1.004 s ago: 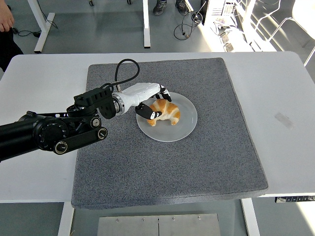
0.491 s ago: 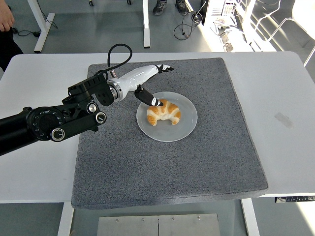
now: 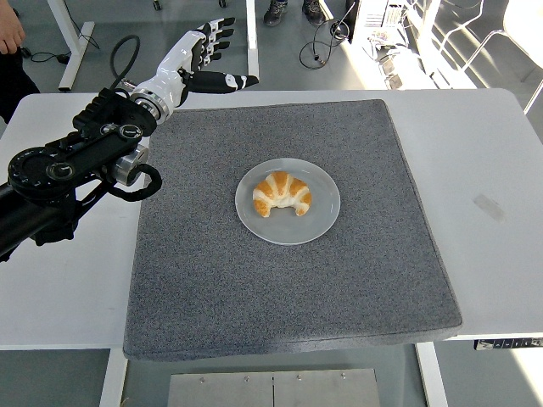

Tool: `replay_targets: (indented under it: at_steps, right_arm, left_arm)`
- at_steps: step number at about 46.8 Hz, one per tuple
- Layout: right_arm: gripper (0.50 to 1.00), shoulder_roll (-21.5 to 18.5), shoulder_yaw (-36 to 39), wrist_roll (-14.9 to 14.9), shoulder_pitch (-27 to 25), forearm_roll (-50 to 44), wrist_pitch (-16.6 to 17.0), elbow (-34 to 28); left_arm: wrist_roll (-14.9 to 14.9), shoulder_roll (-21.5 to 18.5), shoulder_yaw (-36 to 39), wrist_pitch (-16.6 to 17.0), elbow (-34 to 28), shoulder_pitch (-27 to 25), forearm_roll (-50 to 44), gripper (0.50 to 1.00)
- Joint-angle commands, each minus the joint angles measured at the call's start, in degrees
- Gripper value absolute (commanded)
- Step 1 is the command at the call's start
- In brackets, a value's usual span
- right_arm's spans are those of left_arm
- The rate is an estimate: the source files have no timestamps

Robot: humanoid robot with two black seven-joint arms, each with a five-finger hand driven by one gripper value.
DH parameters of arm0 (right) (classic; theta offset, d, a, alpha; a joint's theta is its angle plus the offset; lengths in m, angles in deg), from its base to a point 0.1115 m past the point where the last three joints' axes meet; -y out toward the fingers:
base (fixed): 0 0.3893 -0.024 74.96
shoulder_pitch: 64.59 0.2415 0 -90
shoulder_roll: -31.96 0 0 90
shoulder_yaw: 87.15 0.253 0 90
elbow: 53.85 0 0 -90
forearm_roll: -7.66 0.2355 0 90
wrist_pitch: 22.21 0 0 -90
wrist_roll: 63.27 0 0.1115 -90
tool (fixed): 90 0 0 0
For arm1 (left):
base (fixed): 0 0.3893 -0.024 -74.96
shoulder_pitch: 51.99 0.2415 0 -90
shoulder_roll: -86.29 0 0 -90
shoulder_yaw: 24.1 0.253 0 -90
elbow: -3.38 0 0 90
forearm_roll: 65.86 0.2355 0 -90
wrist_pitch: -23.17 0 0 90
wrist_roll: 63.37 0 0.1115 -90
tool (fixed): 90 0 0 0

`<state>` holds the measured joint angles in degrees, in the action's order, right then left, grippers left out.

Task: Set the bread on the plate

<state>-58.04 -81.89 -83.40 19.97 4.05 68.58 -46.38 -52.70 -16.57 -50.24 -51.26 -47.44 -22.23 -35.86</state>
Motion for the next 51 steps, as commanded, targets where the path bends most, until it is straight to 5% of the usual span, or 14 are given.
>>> replay_targets:
  at_steps: [1, 13, 23, 37, 51]
  right_arm:
    - [1.0, 0.0, 0.02, 0.01, -0.01, 0.0, 0.0, 0.0]
    - [1.0, 0.0, 0.02, 0.01, -0.01, 0.0, 0.0, 0.0]
    - [1.0, 0.0, 0.02, 0.01, 0.08, 0.0, 0.0, 0.0]
    - [1.0, 0.0, 0.02, 0.01, -0.01, 0.0, 0.0, 0.0]
    - [1.0, 0.0, 0.1, 0.01, -0.01, 0.0, 0.17, 0.62]
  left_arm:
    - [2.68, 0.3, -1.45, -0.02, 0.99, 1.27, -3.45, 0.93]
    - [9.63, 1.7, -12.16, -0.1, 3.89, 6.72, -7.67, 0.93]
    - [11.91, 1.97, -21.49, -1.77, 4.76, 11.02, -10.22, 0.93]
    - [12.53, 6.1, -23.25, -9.86, 15.4, 11.29, -18.22, 0.93]
    - [12.53, 6.72, -25.01, -11.62, 16.37, 11.11, -18.4, 0.93]
